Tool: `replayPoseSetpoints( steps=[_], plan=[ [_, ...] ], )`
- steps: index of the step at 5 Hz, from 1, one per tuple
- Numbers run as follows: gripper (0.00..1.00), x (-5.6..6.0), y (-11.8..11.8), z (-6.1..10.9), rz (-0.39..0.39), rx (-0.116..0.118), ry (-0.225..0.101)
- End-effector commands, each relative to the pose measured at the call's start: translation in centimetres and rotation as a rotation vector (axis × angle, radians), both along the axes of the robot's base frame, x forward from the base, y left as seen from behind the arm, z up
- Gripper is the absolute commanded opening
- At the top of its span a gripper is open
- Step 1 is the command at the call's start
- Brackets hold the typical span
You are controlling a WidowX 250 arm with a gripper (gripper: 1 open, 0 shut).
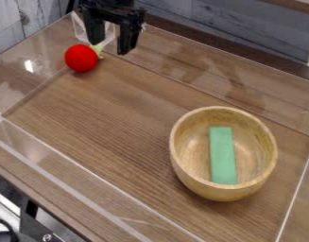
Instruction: Move the red object to the right side of the table
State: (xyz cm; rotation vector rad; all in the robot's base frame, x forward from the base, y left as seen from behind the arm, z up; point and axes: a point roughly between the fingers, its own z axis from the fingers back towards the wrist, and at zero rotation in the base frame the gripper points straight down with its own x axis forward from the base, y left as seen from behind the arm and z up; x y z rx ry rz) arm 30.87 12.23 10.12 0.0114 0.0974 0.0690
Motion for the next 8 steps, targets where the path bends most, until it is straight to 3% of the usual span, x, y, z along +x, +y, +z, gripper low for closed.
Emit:
replayPoseSetpoints(
  steps=[1, 3, 5, 7, 8],
  plan=[
    [1.0, 1.1, 1.4, 0.5, -0.021, 0.036, -0.068],
    [1.0, 2.3, 5.1, -0.7, 0.037, 0.059, -0.082],
    [1.0, 2.1, 9.0, 1.5, -0.077, 0.067, -0.102],
    [1.0, 1.1, 9.1, -0.2, -0.045, 0.044, -0.094],
    [1.0, 1.2, 9.2, -0.4, 0.002, 0.035, -0.105]
  ],
)
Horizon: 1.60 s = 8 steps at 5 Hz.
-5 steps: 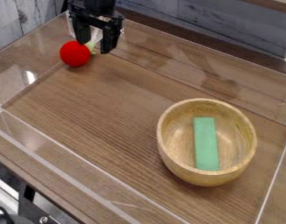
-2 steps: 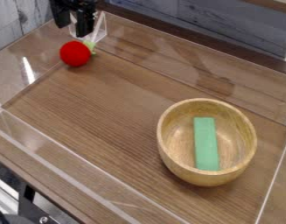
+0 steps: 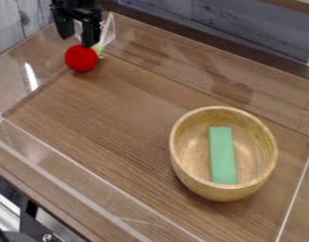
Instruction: Move the red object to the right side of the table
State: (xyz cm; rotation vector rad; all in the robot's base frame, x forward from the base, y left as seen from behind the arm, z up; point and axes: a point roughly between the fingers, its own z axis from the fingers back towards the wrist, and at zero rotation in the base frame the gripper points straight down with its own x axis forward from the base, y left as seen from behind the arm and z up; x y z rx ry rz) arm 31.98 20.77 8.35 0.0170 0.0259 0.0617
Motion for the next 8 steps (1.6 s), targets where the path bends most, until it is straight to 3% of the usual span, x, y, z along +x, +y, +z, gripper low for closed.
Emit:
replayPoseSetpoints(
  steps=[1, 4, 6, 8],
  plan=[
    [1.0, 0.1, 0.7, 1.2, 0.056, 0.018, -0.044],
    [1.0, 4.2, 0.1, 0.4, 0.01, 0.003, -0.066],
    [1.0, 4.3, -1.4, -1.7, -0.037, 0.011, -0.061],
    [1.0, 5.7, 0.6, -3.6, -0.092, 0.008, -0.029]
  ],
)
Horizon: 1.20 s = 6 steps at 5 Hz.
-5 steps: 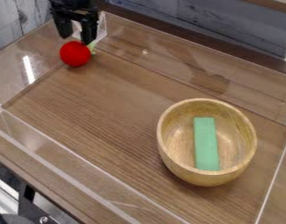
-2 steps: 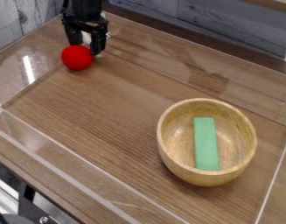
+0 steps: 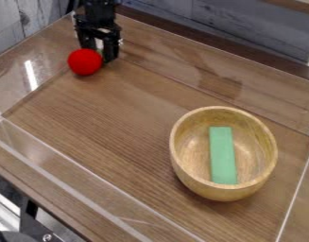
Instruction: Move the red object to the right side of the table
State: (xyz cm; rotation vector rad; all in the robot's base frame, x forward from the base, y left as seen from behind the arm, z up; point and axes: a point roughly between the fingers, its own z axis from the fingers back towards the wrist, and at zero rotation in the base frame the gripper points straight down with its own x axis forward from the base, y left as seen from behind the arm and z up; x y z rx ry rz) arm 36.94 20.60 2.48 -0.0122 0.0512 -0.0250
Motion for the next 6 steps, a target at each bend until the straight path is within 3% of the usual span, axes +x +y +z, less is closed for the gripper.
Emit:
replayPoseSetpoints(
  steps=[1, 2, 4, 5, 6],
  plan=[
    [0.0, 0.3, -0.3, 1.7, -0.092, 0.035, -0.044],
    [0.0, -0.3, -1.4, 1.6, -0.178, 0.033, -0.038],
    [0.0, -1.6, -3.3, 5.5, -0.059, 0.032, -0.107],
    [0.0, -2.3, -4.9, 7.7, -0.059, 0.01, -0.149],
    [0.0, -2.8, -7.4, 8.4, -0.064, -0.021, -0.164]
  ],
)
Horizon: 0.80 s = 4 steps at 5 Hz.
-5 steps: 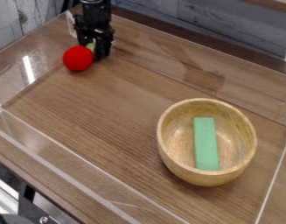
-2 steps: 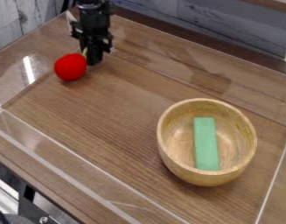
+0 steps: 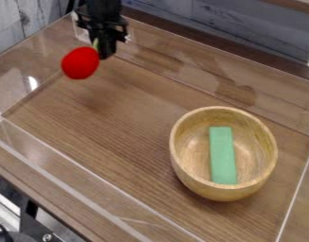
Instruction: Move the red object to the right side of the table
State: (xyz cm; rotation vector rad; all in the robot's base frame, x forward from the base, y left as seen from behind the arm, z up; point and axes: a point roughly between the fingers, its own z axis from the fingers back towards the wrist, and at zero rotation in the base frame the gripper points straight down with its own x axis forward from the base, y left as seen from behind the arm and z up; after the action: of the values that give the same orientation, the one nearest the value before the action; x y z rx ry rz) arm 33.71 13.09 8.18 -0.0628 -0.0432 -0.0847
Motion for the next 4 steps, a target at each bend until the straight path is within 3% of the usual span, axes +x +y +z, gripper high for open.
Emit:
replayPoseSetpoints(
  steps=[1, 2, 4],
  plan=[
    [0.0, 1.9, -2.9, 2.9, -0.028, 0.012, -0.075],
    [0.0, 3.5, -6.0, 2.6, -0.04, 0.0, -0.072],
    [0.0, 3.6, -10.0, 1.7, -0.011, -0.022, -0.039]
  ],
)
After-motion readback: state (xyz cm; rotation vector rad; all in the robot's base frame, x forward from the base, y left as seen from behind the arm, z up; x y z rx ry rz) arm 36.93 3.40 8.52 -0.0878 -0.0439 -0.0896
